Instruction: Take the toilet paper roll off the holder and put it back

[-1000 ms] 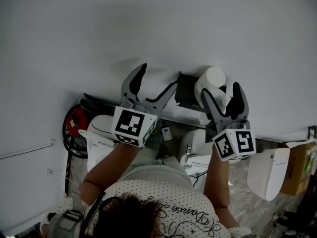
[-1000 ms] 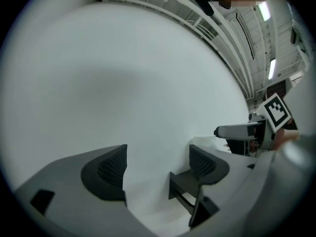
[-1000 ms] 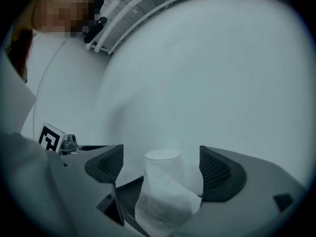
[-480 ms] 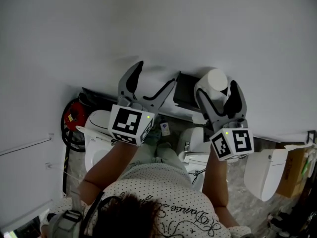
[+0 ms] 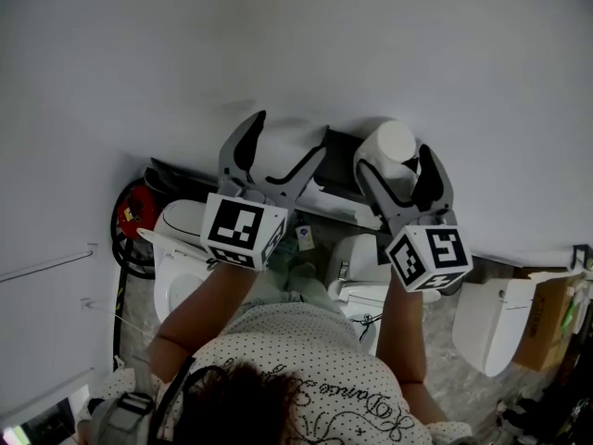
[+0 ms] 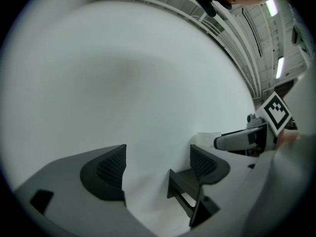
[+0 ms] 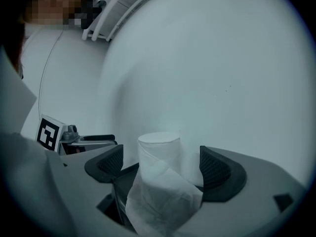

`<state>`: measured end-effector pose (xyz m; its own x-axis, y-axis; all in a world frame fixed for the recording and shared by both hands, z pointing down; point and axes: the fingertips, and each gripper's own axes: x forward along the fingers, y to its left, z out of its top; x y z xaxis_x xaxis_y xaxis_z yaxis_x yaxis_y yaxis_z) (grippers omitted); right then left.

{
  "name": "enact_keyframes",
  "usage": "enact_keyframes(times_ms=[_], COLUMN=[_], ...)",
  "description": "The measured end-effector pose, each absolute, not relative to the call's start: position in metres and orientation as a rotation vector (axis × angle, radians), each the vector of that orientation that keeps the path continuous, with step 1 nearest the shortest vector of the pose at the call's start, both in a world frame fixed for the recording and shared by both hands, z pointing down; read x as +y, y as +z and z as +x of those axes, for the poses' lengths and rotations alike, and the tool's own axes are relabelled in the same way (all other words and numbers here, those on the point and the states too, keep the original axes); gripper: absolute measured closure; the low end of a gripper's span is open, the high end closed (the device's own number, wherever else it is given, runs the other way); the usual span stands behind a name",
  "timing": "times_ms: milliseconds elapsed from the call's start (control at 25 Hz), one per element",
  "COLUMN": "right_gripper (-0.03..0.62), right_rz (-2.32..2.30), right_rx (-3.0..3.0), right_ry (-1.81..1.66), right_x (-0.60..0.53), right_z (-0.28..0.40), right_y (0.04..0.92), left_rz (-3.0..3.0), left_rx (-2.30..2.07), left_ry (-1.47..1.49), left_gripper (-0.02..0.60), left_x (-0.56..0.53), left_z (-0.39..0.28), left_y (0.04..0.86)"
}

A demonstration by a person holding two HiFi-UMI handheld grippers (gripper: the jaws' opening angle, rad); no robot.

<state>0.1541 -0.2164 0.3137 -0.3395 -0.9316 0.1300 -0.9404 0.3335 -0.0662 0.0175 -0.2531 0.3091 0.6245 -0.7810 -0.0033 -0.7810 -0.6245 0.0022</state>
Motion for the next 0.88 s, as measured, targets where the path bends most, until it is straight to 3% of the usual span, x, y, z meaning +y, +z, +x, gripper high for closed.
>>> enact_keyframes(times_ms=[880], right_gripper=[0.181], right_rz=[1.533], right_rx=[-2.354], right_ry=[0.247], right_x=[-0.225], right_z=[0.145], right_y=[0.335], left_rz=[2.834], left_rx=[-1.353], left_ry=[0.012], left_gripper=[0.195], left_x=[-0.257], left_z=[0.015], left_y=[0.314])
